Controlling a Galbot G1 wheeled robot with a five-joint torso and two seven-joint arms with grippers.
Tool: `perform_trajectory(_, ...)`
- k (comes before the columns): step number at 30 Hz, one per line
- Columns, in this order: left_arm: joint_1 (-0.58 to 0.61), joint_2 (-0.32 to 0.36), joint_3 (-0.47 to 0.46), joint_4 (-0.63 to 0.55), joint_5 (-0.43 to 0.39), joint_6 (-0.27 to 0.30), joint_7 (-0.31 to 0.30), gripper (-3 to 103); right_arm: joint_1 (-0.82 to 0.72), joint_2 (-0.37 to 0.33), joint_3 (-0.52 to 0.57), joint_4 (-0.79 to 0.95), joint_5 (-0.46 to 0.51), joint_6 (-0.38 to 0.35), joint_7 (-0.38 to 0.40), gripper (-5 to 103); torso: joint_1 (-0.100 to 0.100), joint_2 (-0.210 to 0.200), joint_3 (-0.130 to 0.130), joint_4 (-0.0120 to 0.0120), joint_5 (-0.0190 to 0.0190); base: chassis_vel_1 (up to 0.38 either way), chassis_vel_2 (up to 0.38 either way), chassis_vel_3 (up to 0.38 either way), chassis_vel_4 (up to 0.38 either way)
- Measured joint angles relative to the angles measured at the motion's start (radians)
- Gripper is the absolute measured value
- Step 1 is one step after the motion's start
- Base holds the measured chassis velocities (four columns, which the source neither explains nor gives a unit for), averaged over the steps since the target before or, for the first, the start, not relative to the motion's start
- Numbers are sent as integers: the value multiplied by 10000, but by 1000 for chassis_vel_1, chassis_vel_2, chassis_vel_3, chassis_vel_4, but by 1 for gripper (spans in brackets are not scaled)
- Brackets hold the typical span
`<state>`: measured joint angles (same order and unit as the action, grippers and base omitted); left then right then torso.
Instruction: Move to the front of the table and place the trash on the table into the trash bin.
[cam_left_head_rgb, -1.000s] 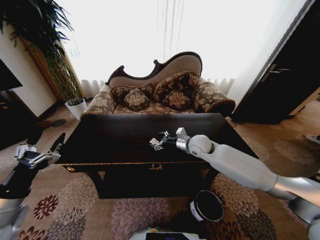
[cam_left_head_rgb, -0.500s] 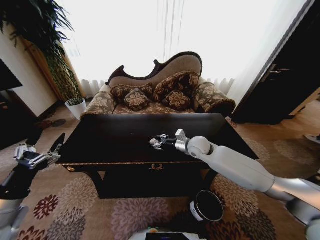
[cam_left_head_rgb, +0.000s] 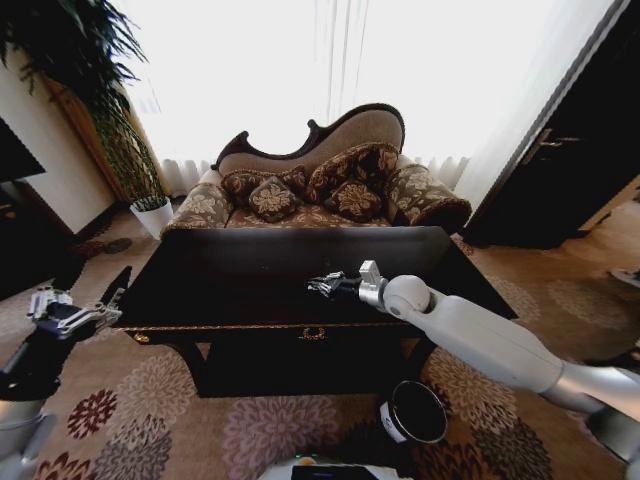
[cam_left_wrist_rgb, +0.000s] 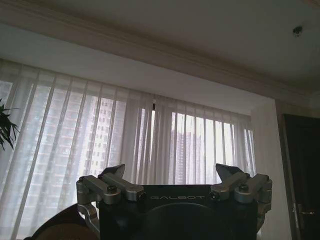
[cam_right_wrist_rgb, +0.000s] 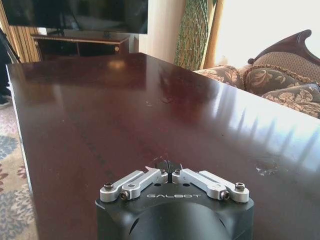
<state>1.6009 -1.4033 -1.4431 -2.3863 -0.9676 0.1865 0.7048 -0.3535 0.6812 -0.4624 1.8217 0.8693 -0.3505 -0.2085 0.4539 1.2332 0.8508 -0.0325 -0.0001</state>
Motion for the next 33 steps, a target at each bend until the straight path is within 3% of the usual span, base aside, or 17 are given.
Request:
perform_trajectory(11, 161, 78, -217, -197, -299, 0, -25, 100, -1037, -548, 1273, 798, 830, 605, -461, 0, 0, 0, 0, 1, 0, 0, 0, 0, 0)
perform_trajectory(17, 241, 76, -455, -338, -645, 0, -46, 100, -3511, -1247, 3921, 2493, 1510, 1149, -1230, 0, -1, 2, -1, 0, -1, 0, 0, 0, 0)
perform_trajectory(22, 245, 28, -458, -472, -718, -9, -45, 100, -4925, -1255, 4813, 2990, 1365, 1660, -1850, 0, -2, 2, -1, -2, -1, 0, 0, 0, 0)
perform_trajectory(25, 308, 9, -487, -610, -849, -28, -45, 100, -5954, -1102, 5460, 3266, 1350, 2103, -2459, 0, -1, 2, 0, 0, 1, 0, 0, 0, 0)
perform_trajectory(27, 400, 22, -657, -763, -1106, -53, -44, 100, -7014, -885, 6070, 3412, 1252, 2796, -3538, 0, 0, 2, 0, 2, -1, 0, 0, 0, 0)
perform_trajectory(28, 400, 22, -657, -763, -1106, -53, -44, 100, -7014, -885, 6070, 3412, 1252, 2796, -3538, 0, 0, 2, 0, 2, -1, 0, 0, 0, 0)
perform_trajectory(30, 465, 36, -800, -890, -1353, -70, -30, 100, -8192, -513, 6739, 3497, 1047, 3458, -4563, 0, -1, 2, 0, 2, -1, 0, 0, 0, 0)
perform_trajectory(33, 504, 31, -823, -939, -1429, -91, -19, 100, -9223, -18, 7261, 3483, 788, 3956, -5231, 0, -1, 3, 0, 0, -1, 0, 0, 0, 0)
